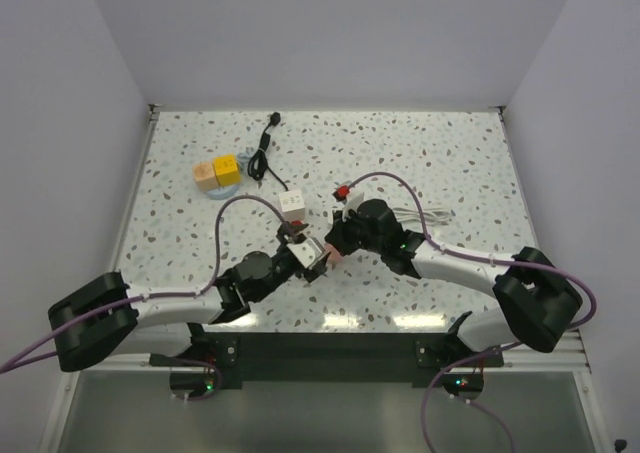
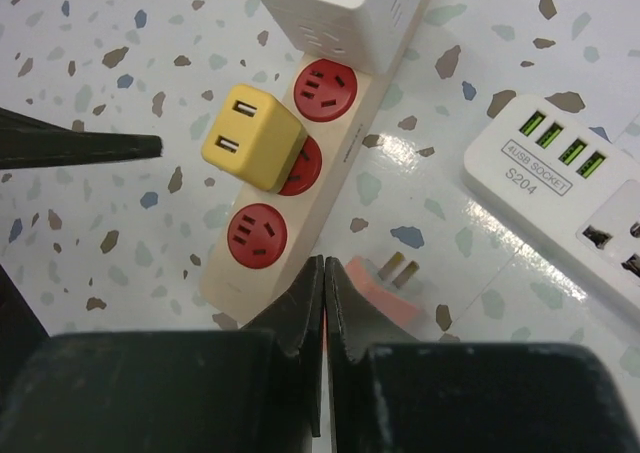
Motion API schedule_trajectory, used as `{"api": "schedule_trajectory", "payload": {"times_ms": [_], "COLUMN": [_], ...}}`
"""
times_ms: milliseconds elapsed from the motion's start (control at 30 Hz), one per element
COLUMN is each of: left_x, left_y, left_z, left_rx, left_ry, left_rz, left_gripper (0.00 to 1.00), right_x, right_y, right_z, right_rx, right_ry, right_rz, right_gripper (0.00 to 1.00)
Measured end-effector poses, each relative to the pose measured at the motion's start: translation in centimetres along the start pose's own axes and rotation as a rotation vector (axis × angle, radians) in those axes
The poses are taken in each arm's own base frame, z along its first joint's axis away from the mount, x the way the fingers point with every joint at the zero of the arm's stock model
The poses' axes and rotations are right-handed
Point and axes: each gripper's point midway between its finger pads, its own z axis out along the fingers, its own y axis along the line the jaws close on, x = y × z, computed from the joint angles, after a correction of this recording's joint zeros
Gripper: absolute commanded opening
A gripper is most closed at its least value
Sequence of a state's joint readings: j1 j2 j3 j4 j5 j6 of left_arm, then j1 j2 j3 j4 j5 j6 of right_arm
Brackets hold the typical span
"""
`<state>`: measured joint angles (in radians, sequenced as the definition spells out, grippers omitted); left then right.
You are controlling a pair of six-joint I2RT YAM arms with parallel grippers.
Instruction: Insert the plug
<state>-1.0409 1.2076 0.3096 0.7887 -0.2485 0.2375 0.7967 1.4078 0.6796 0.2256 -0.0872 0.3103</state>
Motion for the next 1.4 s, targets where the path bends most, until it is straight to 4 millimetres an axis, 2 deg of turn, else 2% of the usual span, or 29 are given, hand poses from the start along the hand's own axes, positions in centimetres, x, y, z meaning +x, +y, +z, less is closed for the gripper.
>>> {"api": "schedule_trajectory", "payload": {"times_ms": [133,200,300,333,400,433,600,733,933,1133,1300,1367,1400], "left_x": [-1.1,-1.0,-0.3,-0.1,0.3,0.4,0.9,0.8,0.2,0.1,0.2,0.4,0.4], "left_y": [0.7,0.8,0.9,0.9,1.1,1.1,1.1,0.5,-0.3,-0.9,-1.5,-1.8,-1.9], "left_z": [-0.9,-1.7,-2.8,-3.1,-3.9,-4.2,-4.8,-4.8,-5.0,-5.0,-5.0,-5.0,-5.1], "left_rx": [-0.03,-0.038,-0.042,-0.044,-0.054,-0.059,-0.063,-0.028,0.022,0.057,0.092,0.106,0.112], "left_ry": [-0.062,-0.08,-0.085,-0.088,-0.094,-0.098,-0.099,-0.106,-0.131,-0.137,-0.13,-0.123,-0.123], "left_rz": [-0.043,-0.07,-0.101,-0.114,-0.135,-0.147,-0.18,-0.179,-0.179,-0.178,-0.173,-0.171,-0.17], "left_gripper": [0.86,0.86,0.87,0.87,0.88,0.88,0.89,0.89,0.89,0.89,0.89,0.88,0.89], "right_x": [0.1,0.2,0.3,0.4,0.7,1.0,3.9,5.1,7.2,7.2,8.2,8.0,8.0], "right_y": [-0.3,-0.4,-0.5,-0.6,-1.0,-1.2,-3.1,-4.1,-4.9,-4.3,-4.4,-4.2,-4.2], "right_z": [0.0,-0.1,-0.1,-0.1,-0.1,-0.2,-0.6,-0.8,-1.4,-0.9,-0.1,0.2,0.3], "right_rx": [0.017,0.023,0.03,0.033,0.051,0.06,0.128,0.159,0.158,0.111,0.087,0.072,0.066], "right_ry": [0.005,0.014,0.021,0.023,0.026,0.032,0.087,0.111,0.144,0.135,0.158,0.152,0.148], "right_rz": [0.007,0.006,0.003,0.0,-0.008,-0.013,-0.031,-0.076,-0.125,-0.156,-0.192,-0.204,-0.212], "right_gripper": [0.0,0.01,0.24,0.36,0.47,0.57,0.67,0.75,0.76,0.78,0.78,0.75,0.67]}}
